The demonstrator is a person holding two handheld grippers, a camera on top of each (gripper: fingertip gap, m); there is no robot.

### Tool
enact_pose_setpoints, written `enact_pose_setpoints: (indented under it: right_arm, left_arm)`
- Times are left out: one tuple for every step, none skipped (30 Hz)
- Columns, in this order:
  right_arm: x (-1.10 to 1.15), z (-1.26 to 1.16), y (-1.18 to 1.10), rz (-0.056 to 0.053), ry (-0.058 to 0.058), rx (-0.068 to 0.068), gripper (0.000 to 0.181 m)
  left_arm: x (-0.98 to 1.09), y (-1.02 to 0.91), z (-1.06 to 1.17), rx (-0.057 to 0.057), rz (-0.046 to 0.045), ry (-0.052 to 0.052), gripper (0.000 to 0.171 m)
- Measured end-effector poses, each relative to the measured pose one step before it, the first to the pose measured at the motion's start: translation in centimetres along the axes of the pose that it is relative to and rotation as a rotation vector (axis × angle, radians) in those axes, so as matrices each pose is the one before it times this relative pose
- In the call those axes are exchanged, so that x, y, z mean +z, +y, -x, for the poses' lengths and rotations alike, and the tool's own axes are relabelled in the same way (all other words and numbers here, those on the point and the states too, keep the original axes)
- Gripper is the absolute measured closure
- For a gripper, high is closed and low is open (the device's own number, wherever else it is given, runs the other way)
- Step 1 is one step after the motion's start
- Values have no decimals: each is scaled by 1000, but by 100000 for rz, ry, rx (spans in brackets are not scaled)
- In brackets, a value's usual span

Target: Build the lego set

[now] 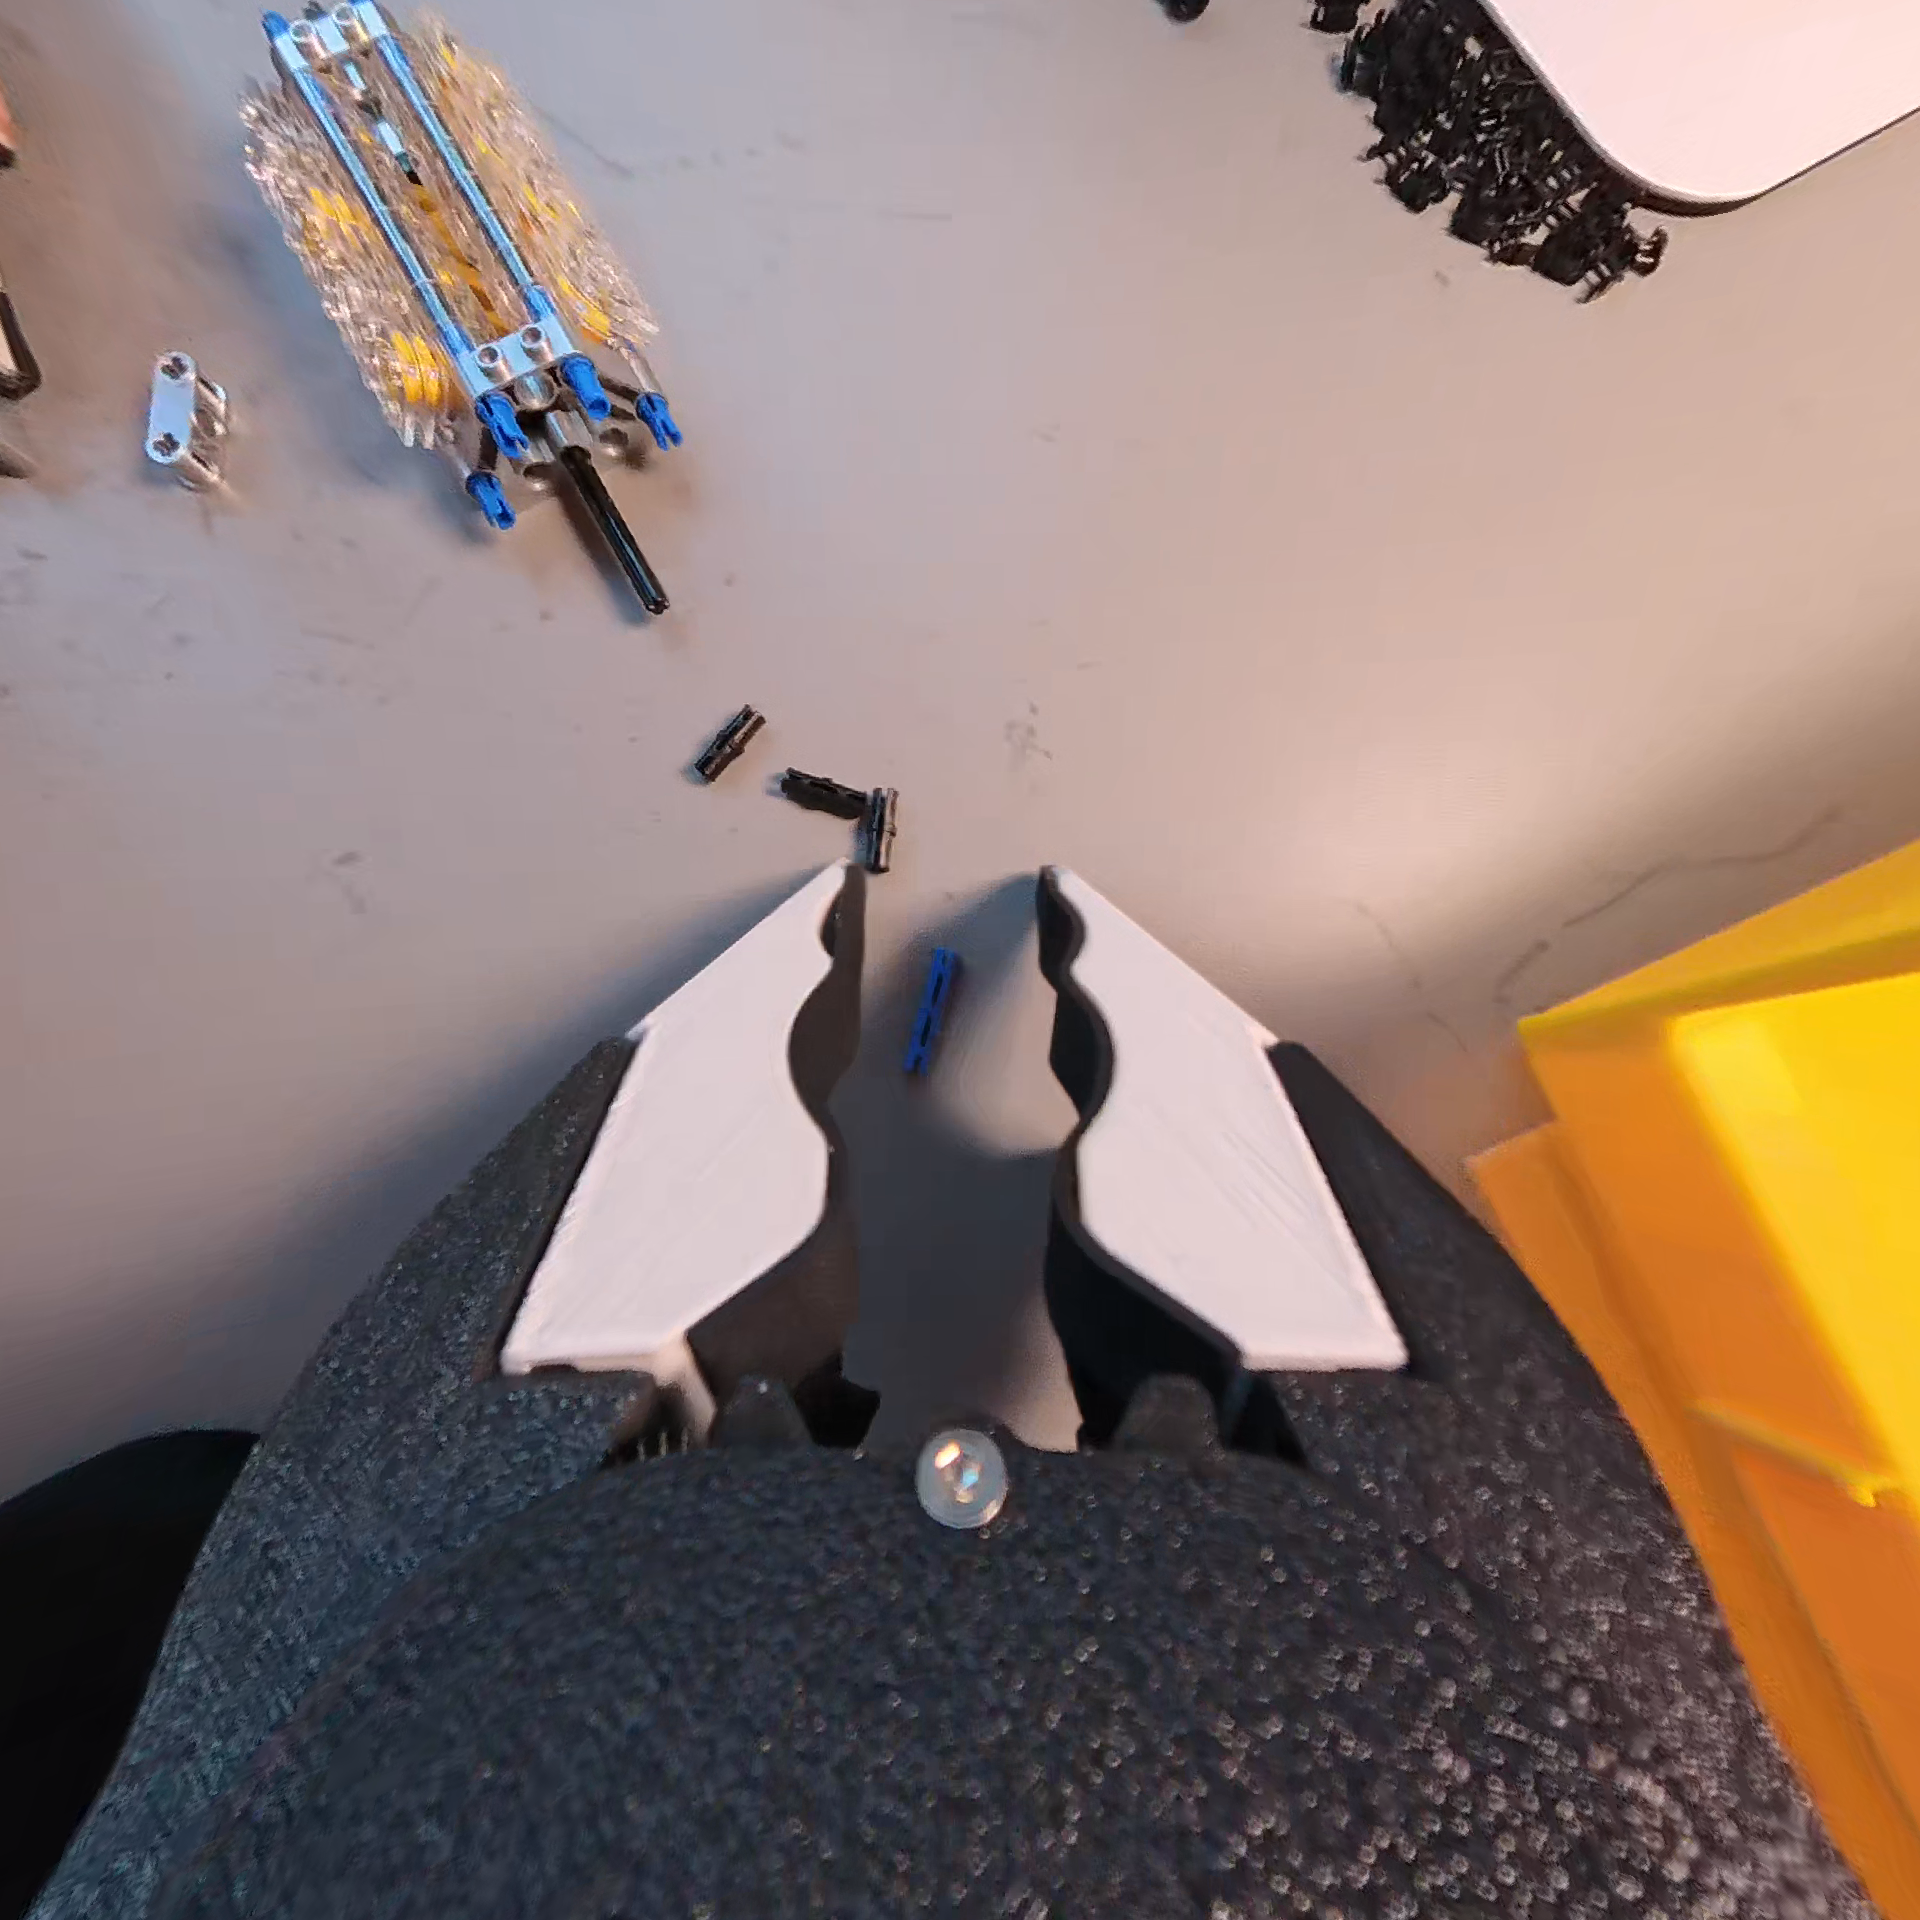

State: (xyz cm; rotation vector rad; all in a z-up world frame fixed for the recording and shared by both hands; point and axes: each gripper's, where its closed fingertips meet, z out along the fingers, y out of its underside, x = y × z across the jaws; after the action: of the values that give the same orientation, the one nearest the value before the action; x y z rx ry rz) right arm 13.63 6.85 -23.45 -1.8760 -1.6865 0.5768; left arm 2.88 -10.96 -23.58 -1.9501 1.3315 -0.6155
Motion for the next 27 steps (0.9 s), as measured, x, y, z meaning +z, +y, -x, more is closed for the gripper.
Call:
enact_pose_setpoints:
  right_arm:
    - [114, -78, 29, 439, 563, -259, 155]
    - [39, -36, -19, 63, 596, -582, 158]
    - [21, 95, -57, -220, -297, 12, 161]
    - [11, 21, -21, -107, -15, -23, 162]
    - [19, 35, -32, -135, -68, -95, 163]
    - [36, -23, -39, -124, 382, -353, 167]
    - [45, -75, -52, -24, 997, -927, 175]
    - [58, 45, -66, -118, 352, -1238, 178]
    - [51, 220, -104, -346, -685, -902, 179]
    - [60, 225, -109, -420, -979, -409, 179]
    - [36, 133, -63, -189, -462, -221, 180]
    - [13, 66, -26, -30, -178, -447, 181]
    - [-21, 98, -50, -279, -336, -637, 181]
    - [-91, 72, -143, -942, -345, -420, 181]
    - [-174, 49, -202, -1299, -385, 50, 178]
    - [-225, -6, -195, -1243, -409, 571, 171]
    - [-277, -59, -107, -794, -295, 912, 163]
    - [-285, -99, 56, -198, -210, 897, 158]
    - [-253, -54, 268, 742, -463, 773, 156]
    - [-232, -78, 391, 1216, -141, 311, 153]
    - [-162, -176, 326, 640, 632, 139, 152]
    - [-72, -7, 252, 538, -354, 324, 152]
    - [30, 111, 114, 182, -920, 304, 152]
    - [137, 81, -86, -329, -332, -240, 153]
    - [249, 80, -256, -771, -84, -766, 153]
    - [319, 194, -345, -949, -525, -944, 153]
    - [336, 151, -275, -587, -403, -728, 153]
  left_arm:
    - [-2, 1, 3, 53, -10, -62, 163]
    - [5, -5, 2, 76, -8, -67, 163]
    - [-5, 4, 0, 89, -6, -87, 163]
    - [5, -4, 3, 74, -4, -79, 162]
    - [-3, 3, 1, 33, 3, -55, 162]
    - [8, -7, 15, 7, -7, -133, 162]
    - [-2, 0, 24, 49, -14, -213, 162]
    - [2, -3, 19, 92, -11, -252, 161]
    - [5, -5, 25, 84, -7, -229, 161]
    - [4, -4, 15, 65, -4, -169, 161]
    - [-5, 4, 13, 65, -5, -191, 160]
    - [4, -4, 19, 95, -5, -178, 160]
    - [1, -2, -2, 89, -2, -104, 160]
    - [7, -6, 3, 27, 2, -32, 160]
    - [0, 1, -5, -26, 5, 21, 160]
    - [3, -2, 0, -43, 5, 47, 160]
    - [-5, 5, -2, -70, 6, 74, 160]
    - [5, -3, -2, -105, 12, 97, 160]
    - [-2, 3, 2, -101, 9, 92, 160]
    - [2, -1, -7, -79, 9, 76, 160]
    - [5, -4, 1, -86, 8, 81, 160]
    - [5, 10, -2, -125, 8, 110, 160]
    - [1, 1, -2, -178, 12, 152, 160]
    - [4, -2, 1, -214, 10, 178, 160]
    - [3, -2, 3, -206, 11, 166, 160]
    - [1, 0, 4, -154, 11, 118, 160]
    - [-2, 2, 6, -96, 9, 68, 160]
